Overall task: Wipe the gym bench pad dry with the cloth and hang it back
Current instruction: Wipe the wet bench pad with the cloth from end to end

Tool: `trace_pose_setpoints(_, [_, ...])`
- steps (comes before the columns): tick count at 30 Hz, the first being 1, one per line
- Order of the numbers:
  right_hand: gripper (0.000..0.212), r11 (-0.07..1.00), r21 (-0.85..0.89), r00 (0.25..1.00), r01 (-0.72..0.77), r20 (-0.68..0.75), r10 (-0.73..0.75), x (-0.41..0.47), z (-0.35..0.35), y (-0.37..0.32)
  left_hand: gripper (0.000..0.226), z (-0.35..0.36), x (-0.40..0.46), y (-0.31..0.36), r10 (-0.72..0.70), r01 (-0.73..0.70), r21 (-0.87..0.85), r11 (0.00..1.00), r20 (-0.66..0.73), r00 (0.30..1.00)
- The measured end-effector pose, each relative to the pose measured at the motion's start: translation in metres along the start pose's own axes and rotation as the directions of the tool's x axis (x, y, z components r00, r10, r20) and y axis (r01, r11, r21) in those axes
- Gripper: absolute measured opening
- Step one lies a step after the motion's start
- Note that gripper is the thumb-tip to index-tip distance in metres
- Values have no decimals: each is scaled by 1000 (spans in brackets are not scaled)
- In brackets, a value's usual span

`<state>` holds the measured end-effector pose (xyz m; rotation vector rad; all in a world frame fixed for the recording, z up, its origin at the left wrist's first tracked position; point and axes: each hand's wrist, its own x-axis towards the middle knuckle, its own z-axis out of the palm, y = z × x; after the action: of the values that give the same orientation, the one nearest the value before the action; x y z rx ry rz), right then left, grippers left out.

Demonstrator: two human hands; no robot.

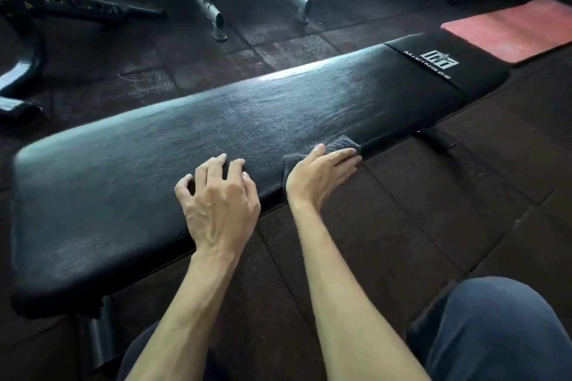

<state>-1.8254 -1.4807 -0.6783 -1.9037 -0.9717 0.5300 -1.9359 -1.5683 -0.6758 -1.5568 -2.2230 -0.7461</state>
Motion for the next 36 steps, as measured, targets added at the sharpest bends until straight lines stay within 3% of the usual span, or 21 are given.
trace_pose_setpoints(7, [69,999,43,999,33,-22,-32,73,-14,14,32,22,11,49,83,-81,-33,996,42,996])
trace_pose_setpoints(15, [65,979,88,983,183,8,-185,71,-15,29,34,45,26,92,85,-83,-38,996,81,993])
trace_pose_setpoints(22, [65,985,169,998,43,-43,-36,161,-28,36,37,62,31,138,169,-162,-76,984,89,982])
trace_pose_setpoints(29, [71,955,255,987,154,1,-160,145,-27,49,36,79,40,180,233,-227,-88,970,72,970])
trace_pose_setpoints(36, [66,958,280,998,68,-15,-66,225,-39,55,35,99,51,226,255,-248,-94,964,66,965])
